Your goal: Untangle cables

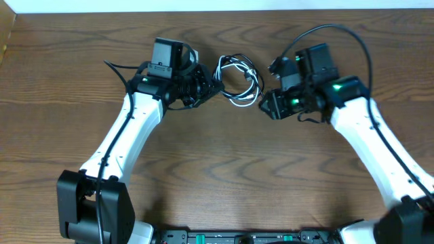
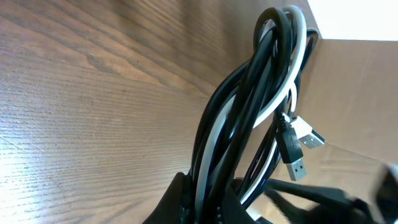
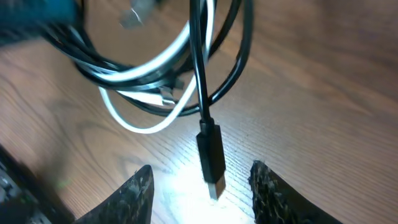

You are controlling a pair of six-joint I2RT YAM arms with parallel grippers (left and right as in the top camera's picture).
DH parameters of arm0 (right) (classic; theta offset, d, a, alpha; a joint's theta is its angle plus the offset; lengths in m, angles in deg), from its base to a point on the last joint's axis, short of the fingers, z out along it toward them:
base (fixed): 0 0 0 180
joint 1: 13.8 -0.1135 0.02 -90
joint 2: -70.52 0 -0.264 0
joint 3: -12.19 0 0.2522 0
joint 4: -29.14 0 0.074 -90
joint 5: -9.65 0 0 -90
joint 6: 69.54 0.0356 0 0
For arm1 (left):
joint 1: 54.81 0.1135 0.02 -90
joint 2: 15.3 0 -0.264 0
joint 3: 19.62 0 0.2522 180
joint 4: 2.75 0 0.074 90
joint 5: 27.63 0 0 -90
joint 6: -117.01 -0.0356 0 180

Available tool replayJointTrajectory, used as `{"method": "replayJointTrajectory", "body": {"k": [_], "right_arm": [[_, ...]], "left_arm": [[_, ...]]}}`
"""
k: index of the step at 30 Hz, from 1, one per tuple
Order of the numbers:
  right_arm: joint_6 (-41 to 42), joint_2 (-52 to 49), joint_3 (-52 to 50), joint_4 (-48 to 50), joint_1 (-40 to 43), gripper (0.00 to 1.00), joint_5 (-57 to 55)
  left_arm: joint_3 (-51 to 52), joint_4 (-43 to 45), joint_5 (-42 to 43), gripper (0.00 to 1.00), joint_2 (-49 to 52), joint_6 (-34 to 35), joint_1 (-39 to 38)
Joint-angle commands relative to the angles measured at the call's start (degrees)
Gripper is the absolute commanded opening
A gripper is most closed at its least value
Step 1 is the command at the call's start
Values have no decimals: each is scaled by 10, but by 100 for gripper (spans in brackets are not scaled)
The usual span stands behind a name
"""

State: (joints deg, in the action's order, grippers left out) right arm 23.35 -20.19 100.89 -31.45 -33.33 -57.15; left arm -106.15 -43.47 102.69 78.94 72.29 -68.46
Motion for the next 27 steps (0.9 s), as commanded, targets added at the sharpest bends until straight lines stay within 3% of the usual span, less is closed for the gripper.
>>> {"method": "replayJointTrajectory", "body": {"k": [1, 2, 3, 4, 6, 8, 13, 16, 27], "right_arm": [[-34, -37, 3, 7, -8, 43, -19], [-34, -49, 3, 13, -8, 40, -21], [-34, -56, 3, 19, -8, 31, -21], [-34, -60, 3, 24, -8, 13, -21], [-34, -57, 4, 31, -8, 1, -21], [-34, -41, 11, 28, -7, 1, -21], [8, 35, 42, 7, -4, 1, -23], [29, 71, 45, 9, -4, 1, -23], [95, 87, 45, 38, -5, 1, 29]], "left_arm": [[-4, 3, 41, 7, -4, 7, 4], [-4, 3, 43, 8, -4, 7, 4], [-4, 3, 43, 7, -4, 7, 4], [-4, 3, 42, 8, -4, 7, 4], [-4, 3, 42, 7, -4, 7, 4], [-4, 3, 41, 7, -4, -5, 3], [-4, 5, 41, 7, -4, -131, 3], [-3, -1, 43, 7, -4, -164, 3], [-3, -26, 43, 7, -4, -174, -12]]}}
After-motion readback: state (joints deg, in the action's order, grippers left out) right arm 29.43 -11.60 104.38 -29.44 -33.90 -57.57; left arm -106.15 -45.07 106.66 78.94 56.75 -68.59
